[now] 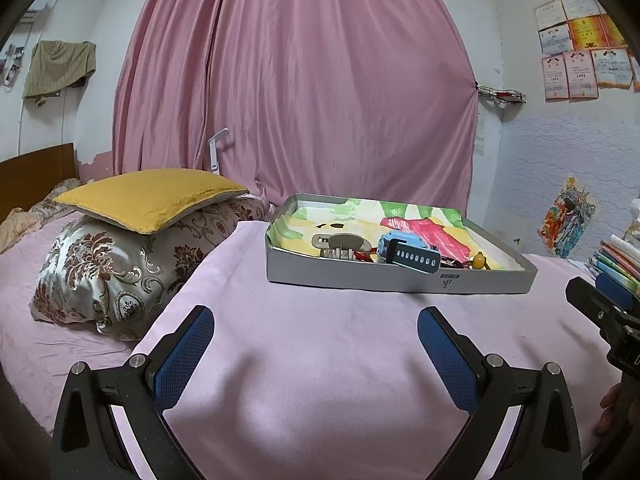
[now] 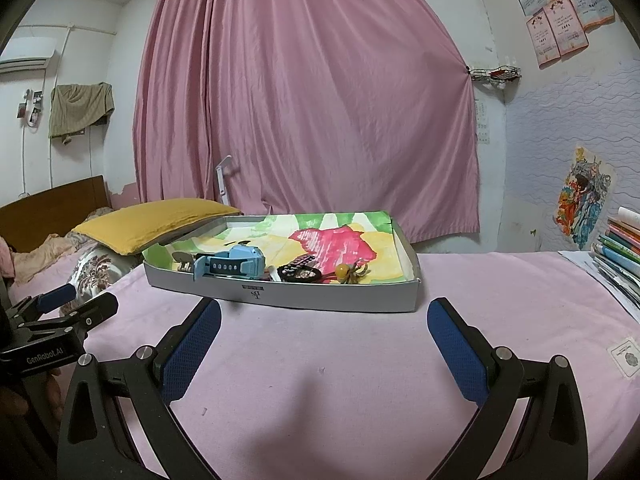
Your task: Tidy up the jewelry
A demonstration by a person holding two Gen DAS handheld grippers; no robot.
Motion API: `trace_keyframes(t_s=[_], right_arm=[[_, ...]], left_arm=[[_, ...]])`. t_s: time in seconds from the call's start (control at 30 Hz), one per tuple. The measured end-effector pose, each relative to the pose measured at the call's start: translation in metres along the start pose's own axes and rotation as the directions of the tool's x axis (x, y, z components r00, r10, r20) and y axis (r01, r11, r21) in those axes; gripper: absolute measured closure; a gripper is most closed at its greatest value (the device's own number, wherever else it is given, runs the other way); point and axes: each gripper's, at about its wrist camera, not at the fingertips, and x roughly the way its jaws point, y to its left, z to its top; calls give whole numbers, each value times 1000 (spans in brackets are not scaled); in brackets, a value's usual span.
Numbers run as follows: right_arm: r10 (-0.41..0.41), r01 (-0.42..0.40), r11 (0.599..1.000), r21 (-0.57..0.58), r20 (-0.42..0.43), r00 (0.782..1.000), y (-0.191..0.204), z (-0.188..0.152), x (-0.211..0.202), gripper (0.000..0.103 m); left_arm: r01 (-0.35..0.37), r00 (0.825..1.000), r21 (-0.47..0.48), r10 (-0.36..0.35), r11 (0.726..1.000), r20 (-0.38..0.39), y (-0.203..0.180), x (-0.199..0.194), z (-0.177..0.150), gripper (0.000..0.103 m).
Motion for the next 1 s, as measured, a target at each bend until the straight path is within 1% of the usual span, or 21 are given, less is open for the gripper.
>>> trace_keyframes(t_s=[1.0], right_arm=[[5, -5, 1000, 1, 6, 1000, 1, 0, -1, 2]], left_arm=[[-1, 1000, 1, 1, 1000, -1, -1, 0, 0, 1]])
